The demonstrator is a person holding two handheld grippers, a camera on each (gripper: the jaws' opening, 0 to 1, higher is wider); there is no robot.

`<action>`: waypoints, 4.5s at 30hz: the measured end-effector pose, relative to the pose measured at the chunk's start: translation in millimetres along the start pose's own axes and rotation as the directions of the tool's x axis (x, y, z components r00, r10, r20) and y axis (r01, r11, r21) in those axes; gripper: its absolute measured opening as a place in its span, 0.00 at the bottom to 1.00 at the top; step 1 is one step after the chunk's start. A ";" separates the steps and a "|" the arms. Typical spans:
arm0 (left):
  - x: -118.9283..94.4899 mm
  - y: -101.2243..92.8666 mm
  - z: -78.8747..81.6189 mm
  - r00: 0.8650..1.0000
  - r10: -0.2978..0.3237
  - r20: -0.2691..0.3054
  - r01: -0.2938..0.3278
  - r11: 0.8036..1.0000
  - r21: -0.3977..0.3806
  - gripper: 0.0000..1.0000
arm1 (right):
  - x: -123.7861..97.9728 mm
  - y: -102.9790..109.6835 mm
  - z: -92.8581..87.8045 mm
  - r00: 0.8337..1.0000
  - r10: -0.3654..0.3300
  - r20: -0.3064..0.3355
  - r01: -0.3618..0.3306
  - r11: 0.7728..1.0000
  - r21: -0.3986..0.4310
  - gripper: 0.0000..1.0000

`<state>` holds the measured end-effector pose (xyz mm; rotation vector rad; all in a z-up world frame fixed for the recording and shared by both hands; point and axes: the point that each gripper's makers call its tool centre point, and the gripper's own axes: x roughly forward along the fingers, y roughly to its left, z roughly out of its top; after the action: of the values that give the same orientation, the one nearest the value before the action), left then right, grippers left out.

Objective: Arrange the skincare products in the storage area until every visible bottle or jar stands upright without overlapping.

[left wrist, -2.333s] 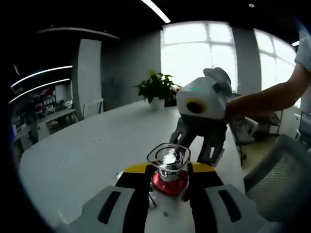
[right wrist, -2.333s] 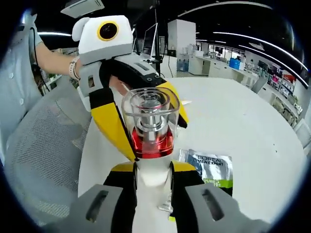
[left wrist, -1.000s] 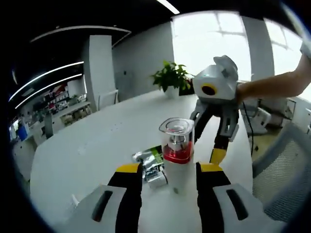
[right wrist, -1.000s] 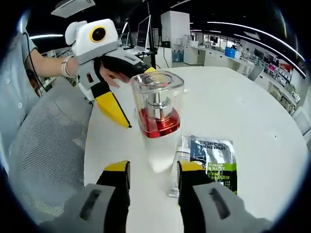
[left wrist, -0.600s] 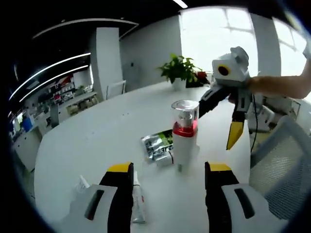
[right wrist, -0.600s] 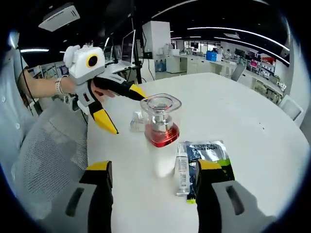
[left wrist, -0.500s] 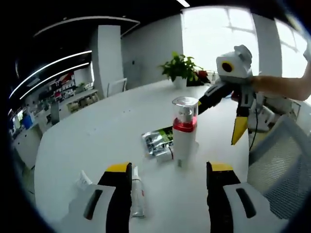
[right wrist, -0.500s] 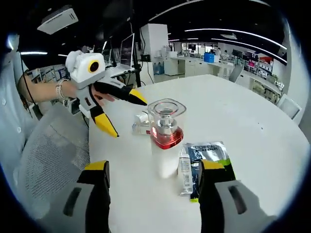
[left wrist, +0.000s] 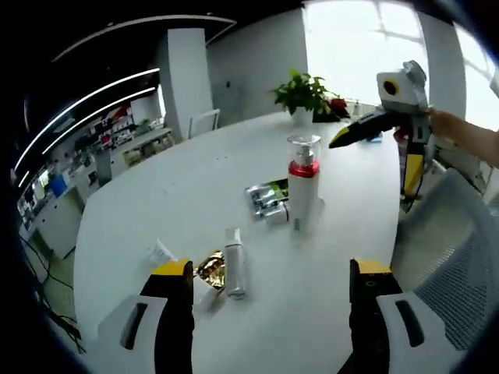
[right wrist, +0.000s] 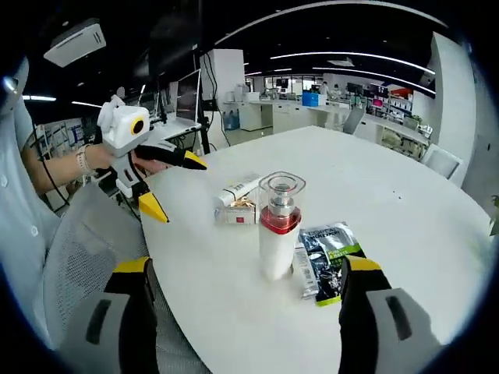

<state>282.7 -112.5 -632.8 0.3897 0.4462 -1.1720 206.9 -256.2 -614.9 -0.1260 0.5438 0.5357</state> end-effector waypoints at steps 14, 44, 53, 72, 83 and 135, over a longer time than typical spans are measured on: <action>-40.4 -3.8 -4.5 1.000 0.025 0.002 -0.025 0.999 -0.038 0.91 | -14.0 19.3 10.3 0.997 -0.048 0.062 0.043 0.996 0.079 1.00; -49.4 -9.1 -6.1 0.998 0.027 0.048 -0.020 0.990 -0.143 0.97 | -25.8 -3.9 5.3 0.962 -0.257 0.093 0.241 0.959 0.149 1.00; -45.2 -4.7 -12.2 0.999 0.036 0.030 -0.031 0.987 -0.155 0.97 | -24.8 -2.2 8.7 0.960 -0.253 0.123 0.228 0.956 0.187 1.00; -17.1 29.3 -20.8 0.991 0.118 -0.067 -0.127 0.982 -0.137 0.84 | -19.4 3.3 -1.8 0.961 -0.263 0.091 0.245 0.955 0.166 1.00; 10.2 41.9 -18.8 0.993 0.058 -0.105 -0.075 0.983 -0.166 0.72 | -14.4 2.5 -12.5 0.966 -0.252 0.057 0.238 0.954 0.180 1.00; 105.8 150.8 -67.6 0.889 0.294 -0.351 -0.398 0.876 -0.273 0.53 | -11.3 -10.2 -29.4 0.967 -0.254 -0.010 0.251 0.946 0.205 0.94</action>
<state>449.2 -109.8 -736.7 0.3315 0.7962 -0.6623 190.5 -277.5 -634.2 0.0061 0.5543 0.2282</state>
